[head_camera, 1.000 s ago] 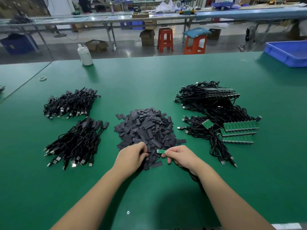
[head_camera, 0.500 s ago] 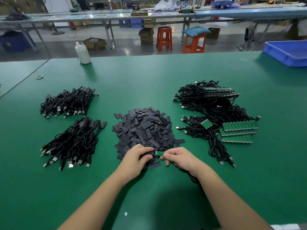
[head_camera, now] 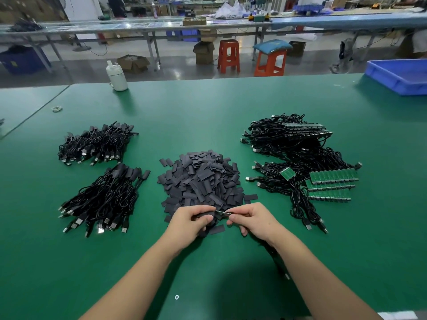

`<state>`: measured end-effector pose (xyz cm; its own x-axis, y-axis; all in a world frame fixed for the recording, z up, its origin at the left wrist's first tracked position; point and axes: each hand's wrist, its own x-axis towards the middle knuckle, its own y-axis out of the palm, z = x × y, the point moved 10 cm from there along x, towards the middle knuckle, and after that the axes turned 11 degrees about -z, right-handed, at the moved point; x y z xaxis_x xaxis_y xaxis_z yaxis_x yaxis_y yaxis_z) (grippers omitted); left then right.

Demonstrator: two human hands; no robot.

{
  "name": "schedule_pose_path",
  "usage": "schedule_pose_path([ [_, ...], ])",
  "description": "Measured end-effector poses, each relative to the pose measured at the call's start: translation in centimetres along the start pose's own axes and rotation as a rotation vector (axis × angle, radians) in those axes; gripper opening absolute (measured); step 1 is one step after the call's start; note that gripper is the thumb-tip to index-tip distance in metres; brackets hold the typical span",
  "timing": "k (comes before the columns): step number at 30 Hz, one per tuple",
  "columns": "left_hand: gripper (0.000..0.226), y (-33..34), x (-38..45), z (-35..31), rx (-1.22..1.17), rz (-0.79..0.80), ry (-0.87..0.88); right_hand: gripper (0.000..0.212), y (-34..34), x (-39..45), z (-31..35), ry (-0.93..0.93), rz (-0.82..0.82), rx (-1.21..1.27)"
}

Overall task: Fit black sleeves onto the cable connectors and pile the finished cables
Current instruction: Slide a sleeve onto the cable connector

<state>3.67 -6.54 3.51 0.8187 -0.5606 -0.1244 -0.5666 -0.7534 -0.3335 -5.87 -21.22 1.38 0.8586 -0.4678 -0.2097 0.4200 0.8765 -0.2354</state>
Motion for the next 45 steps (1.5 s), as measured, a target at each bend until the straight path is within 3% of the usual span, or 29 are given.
schedule_pose_path([
  [8, 0.025, 0.3, -0.1, -0.6, -0.364, 0.023, -0.126, 0.02, -1.8, -0.6, 4.3, -0.258, -0.14, -0.264],
  [17, 0.028, 0.9, -0.8, -0.9, -0.455, 0.07, -0.149, 0.02, -2.1, -1.5, 6.3, -0.397, -0.224, -0.51],
  [24, 0.028, 1.1, -0.7, -0.6, -0.375, 0.063, -0.144, 0.022, -1.5, -2.6, 8.1, -0.577, -0.305, -0.775],
  [28, 0.029, 1.1, -0.7, -0.3, -0.346, 0.053, -0.149, 0.02, -1.4, -3.5, 8.7, -0.641, -0.361, -0.785],
  [33, 0.031, 1.1, -0.6, -0.3, -0.342, 0.06, -0.15, 0.022, -1.4, -3.3, 8.1, -0.578, -0.367, -0.724],
  [39, 0.029, 1.6, -0.6, 0.4, -0.487, 0.142, -0.254, 0.023, -1.1, -3.9, 8.5, -0.591, -0.336, -0.694],
  [45, 0.029, 1.4, -0.4, 0.1, -0.392, 0.164, -0.198, 0.022, -1.1, -4.2, 8.5, -0.592, -0.369, -0.698],
])
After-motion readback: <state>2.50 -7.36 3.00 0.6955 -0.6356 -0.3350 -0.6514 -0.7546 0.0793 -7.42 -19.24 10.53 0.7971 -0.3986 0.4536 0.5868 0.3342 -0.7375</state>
